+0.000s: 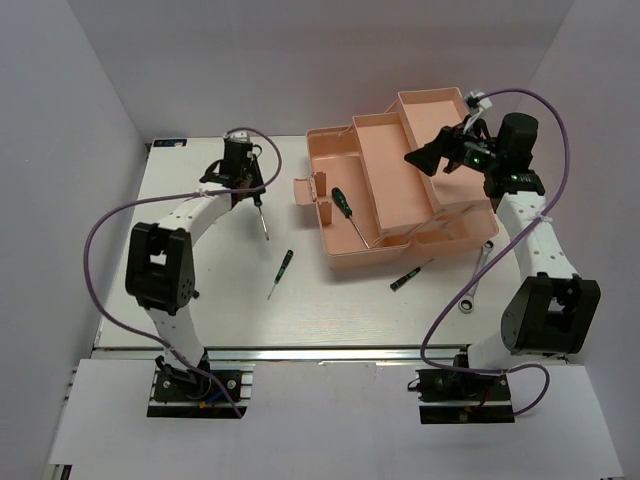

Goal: Sort the tools into containers

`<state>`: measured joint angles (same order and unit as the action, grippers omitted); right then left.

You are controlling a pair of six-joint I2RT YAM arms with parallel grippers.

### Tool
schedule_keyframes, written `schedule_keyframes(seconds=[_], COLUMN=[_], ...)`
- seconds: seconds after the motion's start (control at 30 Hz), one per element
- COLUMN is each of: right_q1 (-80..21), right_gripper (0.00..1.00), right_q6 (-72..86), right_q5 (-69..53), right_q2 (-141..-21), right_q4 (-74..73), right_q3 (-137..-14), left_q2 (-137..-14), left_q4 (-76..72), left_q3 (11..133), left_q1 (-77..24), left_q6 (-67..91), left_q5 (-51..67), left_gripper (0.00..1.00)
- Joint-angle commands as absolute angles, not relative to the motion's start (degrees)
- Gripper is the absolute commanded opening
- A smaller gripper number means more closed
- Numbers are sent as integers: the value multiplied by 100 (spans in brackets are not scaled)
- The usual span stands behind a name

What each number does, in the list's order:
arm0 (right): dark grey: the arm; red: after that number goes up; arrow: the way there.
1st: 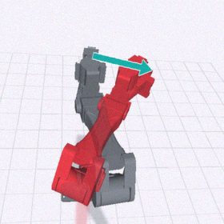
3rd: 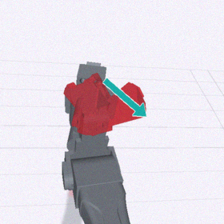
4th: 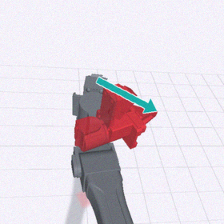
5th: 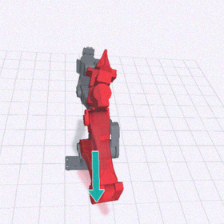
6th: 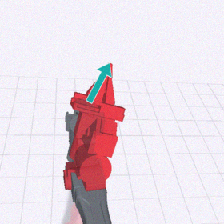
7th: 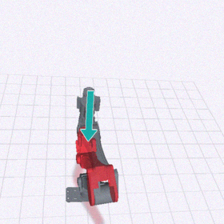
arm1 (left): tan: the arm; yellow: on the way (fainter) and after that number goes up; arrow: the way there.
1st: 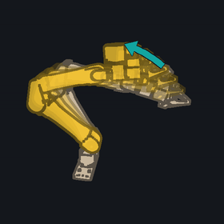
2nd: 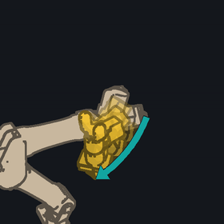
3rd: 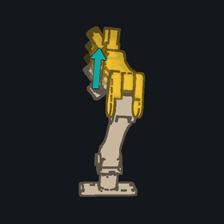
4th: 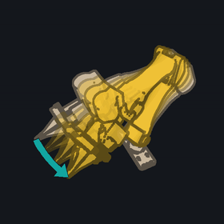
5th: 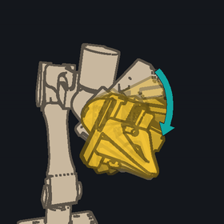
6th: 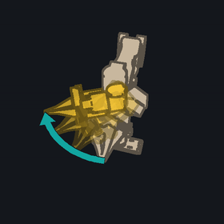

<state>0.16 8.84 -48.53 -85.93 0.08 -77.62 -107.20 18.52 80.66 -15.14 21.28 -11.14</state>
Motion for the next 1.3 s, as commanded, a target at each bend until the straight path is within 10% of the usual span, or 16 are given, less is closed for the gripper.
schedule_keyframes(seconds=[0.0, 0.13, 0.27, 0.43, 0.63, 0.8, 1.27], right_q1=[184, 202, 255, 377, 1229, 1740, 2285], right_gripper=[89, 84, 0, 0, 39, 36, 33], right_q6=[670, 159, -52, -587, -686, -861, -940], right_q5=[-5106, -4826, -4624, -4087, -4174, -3334, -1960], right_q2=[-8263, -8086, -7972, -7612, -6979, -6750, -6267], right_q4=[54, -456, -834, -1536, -2135, -3241, -4078], right_q3=[-7603, -7541, -7427, -7252, -6786, -6531, -5520], left_q2=[-9881, -9484, -10027, -11272, -12172, -12313, -10989], left_q4=[1705, 1565, 1215, 677, 887, 1124, 1179], left_q3=[8332, 8699, 9315, 10176, 11162, 11293, 10638], left_q1=[-1485, -1485, -1599, -2232, -2505, -2505, -2329], left_q6=[2144, 2284, 2890, 3514, 3761, 3683, 3384], left_q5=[-590, 759, 2420, 2593, 2040, 1986, 1934], left_gripper=[0, 0, 0, 0, 20, 52, 60])
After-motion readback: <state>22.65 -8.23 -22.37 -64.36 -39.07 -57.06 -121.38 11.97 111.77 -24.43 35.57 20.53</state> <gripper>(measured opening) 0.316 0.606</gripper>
